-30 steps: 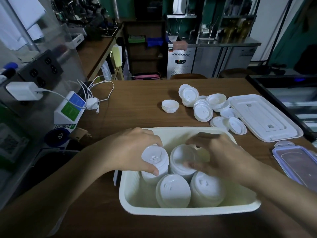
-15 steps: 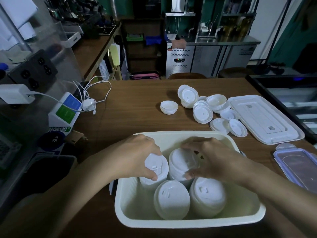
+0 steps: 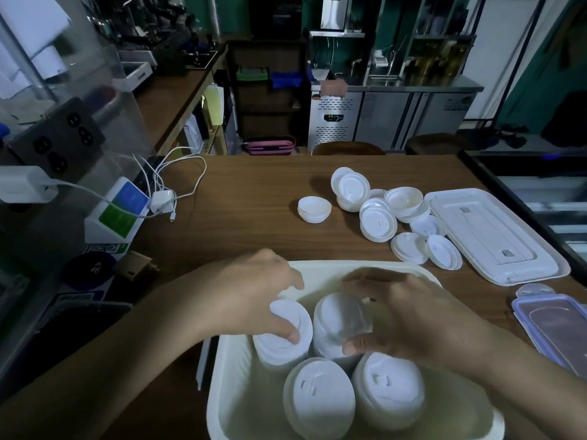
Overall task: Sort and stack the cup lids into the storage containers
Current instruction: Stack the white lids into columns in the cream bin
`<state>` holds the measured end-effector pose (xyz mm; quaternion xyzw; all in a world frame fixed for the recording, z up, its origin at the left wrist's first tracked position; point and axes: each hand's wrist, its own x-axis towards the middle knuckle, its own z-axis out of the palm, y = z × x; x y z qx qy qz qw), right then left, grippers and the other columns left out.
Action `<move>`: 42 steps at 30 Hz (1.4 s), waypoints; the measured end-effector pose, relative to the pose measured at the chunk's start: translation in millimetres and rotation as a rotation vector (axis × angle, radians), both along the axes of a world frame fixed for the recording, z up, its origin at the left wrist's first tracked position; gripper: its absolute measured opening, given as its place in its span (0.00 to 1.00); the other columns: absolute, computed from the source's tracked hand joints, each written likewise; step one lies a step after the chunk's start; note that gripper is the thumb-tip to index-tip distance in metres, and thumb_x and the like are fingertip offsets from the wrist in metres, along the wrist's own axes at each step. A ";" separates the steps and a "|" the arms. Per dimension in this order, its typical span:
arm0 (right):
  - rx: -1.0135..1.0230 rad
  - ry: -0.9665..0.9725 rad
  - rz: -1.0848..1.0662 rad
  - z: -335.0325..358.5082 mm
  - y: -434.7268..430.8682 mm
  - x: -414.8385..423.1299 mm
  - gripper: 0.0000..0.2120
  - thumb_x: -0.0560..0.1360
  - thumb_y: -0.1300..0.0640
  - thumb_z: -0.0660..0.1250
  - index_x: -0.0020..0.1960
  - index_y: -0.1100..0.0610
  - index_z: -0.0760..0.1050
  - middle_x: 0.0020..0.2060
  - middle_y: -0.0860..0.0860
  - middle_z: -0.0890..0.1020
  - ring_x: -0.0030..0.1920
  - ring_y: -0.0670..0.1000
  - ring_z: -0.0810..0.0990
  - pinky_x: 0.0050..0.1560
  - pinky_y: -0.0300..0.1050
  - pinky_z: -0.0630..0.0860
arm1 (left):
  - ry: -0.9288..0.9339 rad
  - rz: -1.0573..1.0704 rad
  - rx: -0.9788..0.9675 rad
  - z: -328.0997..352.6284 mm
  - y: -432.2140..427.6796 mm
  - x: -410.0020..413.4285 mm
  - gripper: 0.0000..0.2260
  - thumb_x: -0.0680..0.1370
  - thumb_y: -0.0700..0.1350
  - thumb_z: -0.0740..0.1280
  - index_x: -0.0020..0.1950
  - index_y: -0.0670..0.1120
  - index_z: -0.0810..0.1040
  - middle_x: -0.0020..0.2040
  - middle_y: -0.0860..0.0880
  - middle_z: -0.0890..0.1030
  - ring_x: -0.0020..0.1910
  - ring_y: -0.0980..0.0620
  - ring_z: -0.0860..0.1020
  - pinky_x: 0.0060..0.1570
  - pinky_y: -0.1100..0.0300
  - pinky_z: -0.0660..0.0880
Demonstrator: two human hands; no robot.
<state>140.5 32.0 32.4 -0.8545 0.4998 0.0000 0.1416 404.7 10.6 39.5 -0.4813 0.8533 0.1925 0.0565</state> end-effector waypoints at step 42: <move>-0.081 -0.414 -0.577 -68.9 -171.1 -55.7 0.36 0.64 0.44 0.83 0.66 0.51 0.72 0.56 0.45 0.80 0.55 0.49 0.79 0.51 0.43 0.71 | 0.515 0.365 -0.019 -93.8 -201.0 -37.7 0.33 0.61 0.65 0.82 0.62 0.58 0.77 0.58 0.60 0.79 0.59 0.56 0.77 0.58 0.50 0.78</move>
